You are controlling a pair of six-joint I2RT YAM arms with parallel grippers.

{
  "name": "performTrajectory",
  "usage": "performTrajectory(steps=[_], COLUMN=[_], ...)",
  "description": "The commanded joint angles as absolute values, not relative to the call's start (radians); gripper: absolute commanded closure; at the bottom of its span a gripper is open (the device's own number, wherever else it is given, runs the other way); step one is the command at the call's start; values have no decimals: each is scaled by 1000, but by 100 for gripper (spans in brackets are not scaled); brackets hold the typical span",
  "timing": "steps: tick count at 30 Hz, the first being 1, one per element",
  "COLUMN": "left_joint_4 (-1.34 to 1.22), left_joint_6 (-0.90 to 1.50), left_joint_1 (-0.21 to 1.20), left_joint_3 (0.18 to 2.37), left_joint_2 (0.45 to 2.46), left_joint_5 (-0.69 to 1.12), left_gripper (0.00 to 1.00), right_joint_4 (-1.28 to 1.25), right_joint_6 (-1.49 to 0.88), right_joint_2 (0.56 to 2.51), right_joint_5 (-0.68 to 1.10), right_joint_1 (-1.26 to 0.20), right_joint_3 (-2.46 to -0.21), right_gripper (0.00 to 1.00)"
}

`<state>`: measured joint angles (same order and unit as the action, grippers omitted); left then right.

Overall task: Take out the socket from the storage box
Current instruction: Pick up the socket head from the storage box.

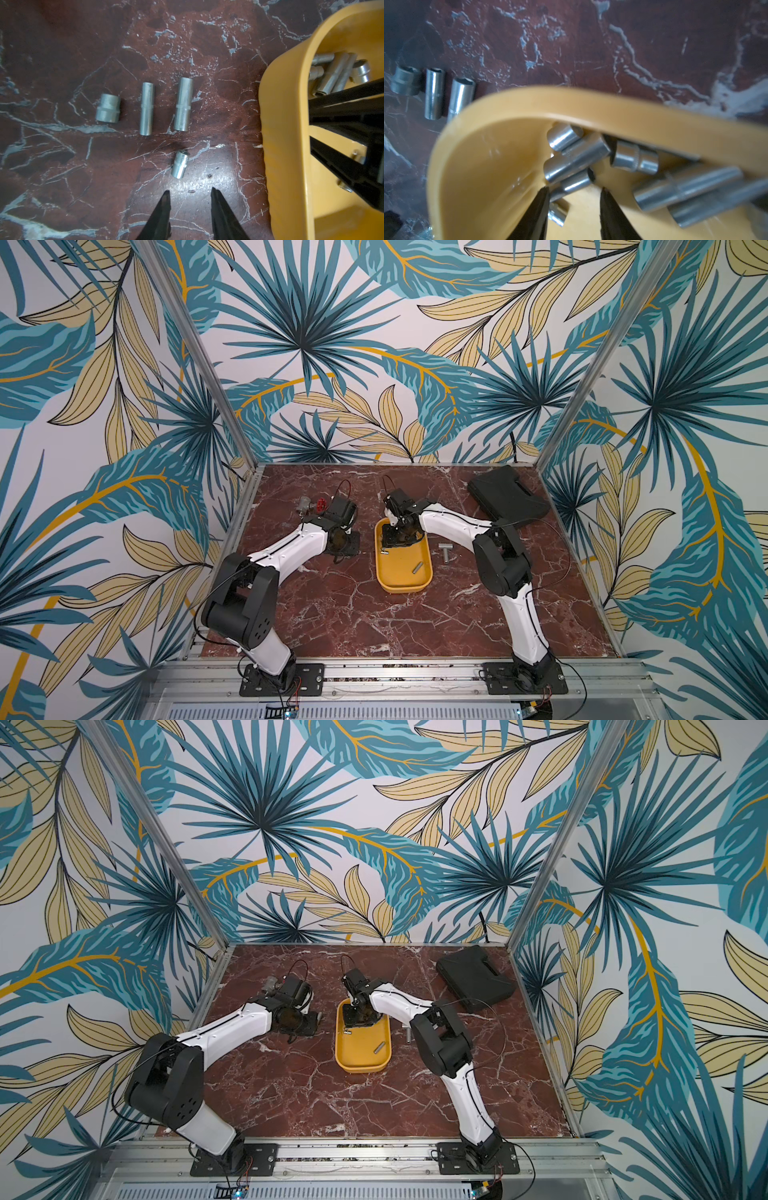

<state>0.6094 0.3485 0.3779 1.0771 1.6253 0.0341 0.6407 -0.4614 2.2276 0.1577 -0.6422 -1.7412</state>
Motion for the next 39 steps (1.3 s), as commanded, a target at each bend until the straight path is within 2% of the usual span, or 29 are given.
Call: performTrajectory(steps=[1,15,24,33,39], left_joint_4=[609,598,602,609,624], left_joint_6=[345,349,348,340,329], left_joint_1=[371,371,371,372,373], left_joint_3=[1054,1046,1048,1060,1084], left_joint_2=[1603,1609,1608,1603,1594], left_joint_5=[35,44,43,53,56], left_gripper=[64,64,64,64,62], right_joint_4=[646,802,818,810,761], right_joint_6=[-513,-456,-439,-435,-452], right_joint_2=[2244,2303,2292,2236,2132], right_joint_5=[146,45,3,20,52], right_joint_1=[-649,-669,-672,-666,-643], right_joint_3=[-1753,-1781,-1743,-1732,-1707], right_gripper=[58,67,74,92,96])
